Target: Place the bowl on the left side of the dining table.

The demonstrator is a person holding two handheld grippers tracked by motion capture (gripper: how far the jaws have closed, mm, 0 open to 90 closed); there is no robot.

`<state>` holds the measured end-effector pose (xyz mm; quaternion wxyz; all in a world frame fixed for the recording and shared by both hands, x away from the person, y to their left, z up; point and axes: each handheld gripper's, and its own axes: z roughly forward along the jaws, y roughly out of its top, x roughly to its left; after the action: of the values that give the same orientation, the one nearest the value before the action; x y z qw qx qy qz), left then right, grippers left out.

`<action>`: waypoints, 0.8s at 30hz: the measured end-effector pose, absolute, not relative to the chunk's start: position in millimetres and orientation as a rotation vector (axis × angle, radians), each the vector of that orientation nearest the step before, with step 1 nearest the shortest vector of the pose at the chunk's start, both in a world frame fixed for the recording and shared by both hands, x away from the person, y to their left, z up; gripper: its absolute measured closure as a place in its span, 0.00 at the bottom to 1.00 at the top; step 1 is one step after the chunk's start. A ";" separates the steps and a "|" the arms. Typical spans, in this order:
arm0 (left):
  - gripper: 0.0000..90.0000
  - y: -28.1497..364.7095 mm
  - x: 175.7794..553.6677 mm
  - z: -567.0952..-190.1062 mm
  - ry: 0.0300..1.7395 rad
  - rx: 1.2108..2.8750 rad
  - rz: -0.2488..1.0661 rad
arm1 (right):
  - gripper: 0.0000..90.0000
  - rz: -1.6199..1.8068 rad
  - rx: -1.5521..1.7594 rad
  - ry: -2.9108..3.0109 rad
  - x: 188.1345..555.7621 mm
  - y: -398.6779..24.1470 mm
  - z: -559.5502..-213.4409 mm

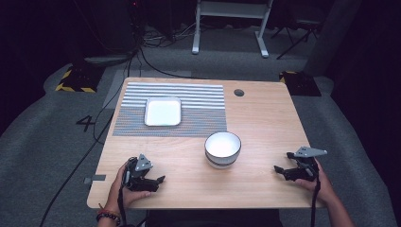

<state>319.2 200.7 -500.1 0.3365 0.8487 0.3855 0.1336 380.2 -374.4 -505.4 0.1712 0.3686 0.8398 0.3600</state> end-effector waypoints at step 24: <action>0.20 183.8 313.8 -478.6 0.949 2.229 0.382 | 0.13 1.022 1.047 2.385 380.2 -374.4 -505.4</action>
<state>313.8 183.8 -478.6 0.3377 0.8556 0.3641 0.1465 380.2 -374.4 -505.4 0.1712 0.3686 0.8398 0.3599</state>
